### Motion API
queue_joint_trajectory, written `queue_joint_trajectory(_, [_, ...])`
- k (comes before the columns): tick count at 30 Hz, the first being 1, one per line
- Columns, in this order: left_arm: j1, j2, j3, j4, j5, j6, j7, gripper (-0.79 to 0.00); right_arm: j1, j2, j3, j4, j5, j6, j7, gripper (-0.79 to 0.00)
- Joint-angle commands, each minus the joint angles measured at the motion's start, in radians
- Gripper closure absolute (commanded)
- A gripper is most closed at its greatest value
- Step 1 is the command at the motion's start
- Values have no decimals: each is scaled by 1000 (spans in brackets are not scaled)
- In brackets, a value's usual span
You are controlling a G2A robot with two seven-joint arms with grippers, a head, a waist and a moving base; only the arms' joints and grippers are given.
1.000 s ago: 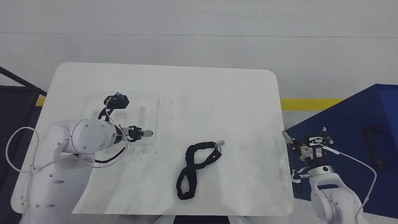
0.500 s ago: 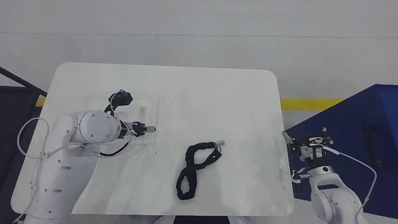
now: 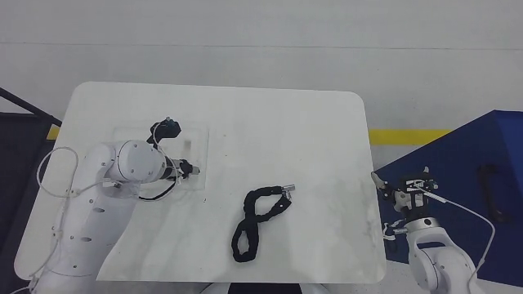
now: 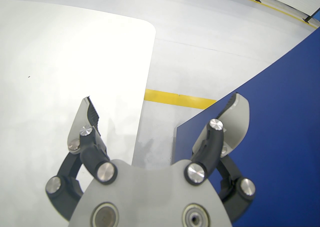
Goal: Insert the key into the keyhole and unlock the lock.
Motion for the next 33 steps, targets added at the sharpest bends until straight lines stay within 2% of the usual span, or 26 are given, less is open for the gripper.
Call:
queue_joint_trajectory(1, [14,3,-11,-16,2,-5,-5,-431,0,0,0,0,0,0,0,-785])
queue_joint_trajectory(7, [48,9,-39,-70,-14,-8,-8,-425,0,0,0,0,0,0,0,-785])
queue_joint_trajectory(11, [53,10,-37,-85,-16,-5,-5,-372,0,0,0,0,0,0,0,-785])
queue_joint_trajectory(13, [50,11,-32,-77,-13,-4,-4,-360,0,0,0,0,0,0,0,-785])
queue_joint_trajectory(15, [44,11,-27,-68,-12,-4,-4,-302,0,0,0,0,0,0,0,-785])
queue_joint_trajectory(18, [36,11,-21,-58,-10,-6,-6,-296,0,0,0,0,0,0,0,-785])
queue_joint_trajectory(21, [30,11,-18,-47,-25,-11,-11,-246,0,0,0,0,0,0,0,-785])
queue_joint_trajectory(28, [16,13,-5,-28,-21,-11,-11,-200,0,0,0,0,0,0,0,-785])
queue_joint_trajectory(30, [14,14,-2,-25,-21,-11,-11,-95,0,0,0,0,0,0,0,-785])
queue_joint_trajectory(33, [13,15,-1,-23,-15,-10,-11,-102,0,0,0,0,0,0,0,-785])
